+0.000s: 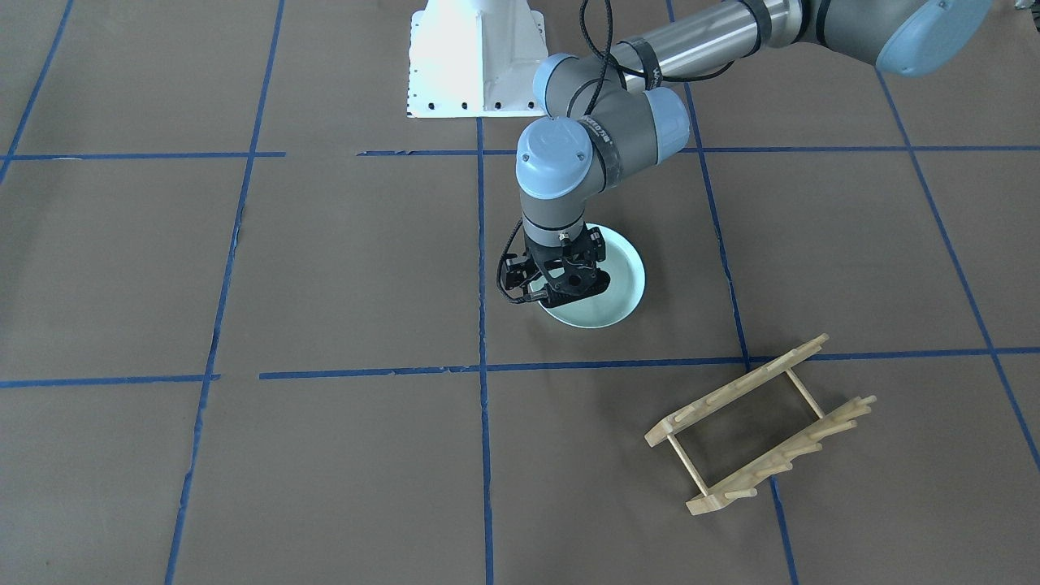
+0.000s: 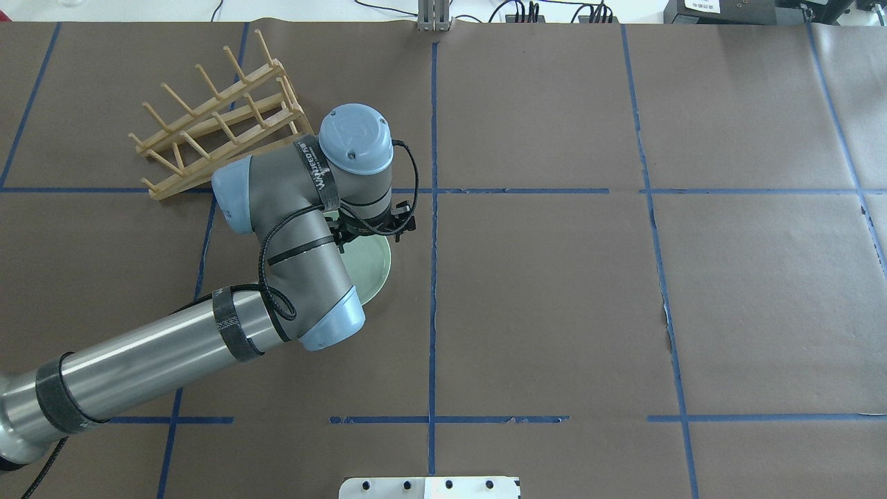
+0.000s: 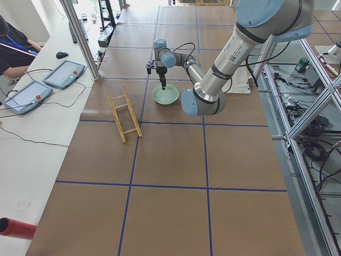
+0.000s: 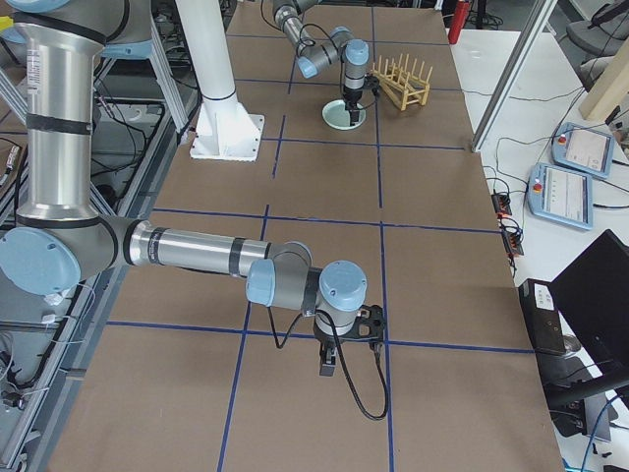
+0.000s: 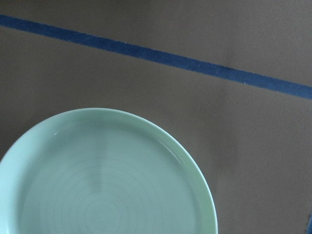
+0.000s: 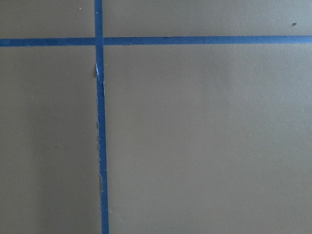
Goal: Place plate on rack
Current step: 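Lower the left gripper and close it on the plate's rim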
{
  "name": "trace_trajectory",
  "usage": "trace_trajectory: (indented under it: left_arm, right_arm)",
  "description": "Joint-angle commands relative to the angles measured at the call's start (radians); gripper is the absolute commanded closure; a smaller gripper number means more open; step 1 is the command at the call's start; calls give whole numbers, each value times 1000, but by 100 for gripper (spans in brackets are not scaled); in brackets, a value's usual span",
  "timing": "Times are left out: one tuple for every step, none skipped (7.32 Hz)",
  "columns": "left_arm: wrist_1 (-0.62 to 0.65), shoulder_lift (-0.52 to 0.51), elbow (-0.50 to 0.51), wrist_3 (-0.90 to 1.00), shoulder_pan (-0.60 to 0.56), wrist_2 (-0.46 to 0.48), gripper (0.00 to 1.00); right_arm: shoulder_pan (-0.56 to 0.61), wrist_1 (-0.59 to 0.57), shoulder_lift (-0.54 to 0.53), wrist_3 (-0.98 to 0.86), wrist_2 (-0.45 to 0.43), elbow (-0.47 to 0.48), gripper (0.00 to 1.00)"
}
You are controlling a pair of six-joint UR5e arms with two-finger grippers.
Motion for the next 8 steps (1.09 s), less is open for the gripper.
trace_trajectory:
  left_arm:
    - [-50,-1,27,-14,1,2,15]
    - [-55,-3,30,-16,5,2,24]
    - [-58,-4,30,-16,7,2,31]
    - [-58,-7,30,-18,7,2,37]
    - [-69,-9,31,-18,8,2,41]
    - [-72,-9,31,-18,11,2,44]
    - [-72,-9,31,-18,13,2,45]
    - [-84,-9,31,-18,11,2,45]
  right_arm:
    - [0,1,0,0,0,0,0]
    - [0,1,0,-1,0,0,0]
    - [0,1,0,-2,0,0,0]
    - [0,1,0,0,0,0,0]
    - [0,1,0,0,0,0,0]
    - [0,1,0,0,0,0,0]
    - [0,1,0,0,0,0,0]
    - [0,1,0,0,0,0,0]
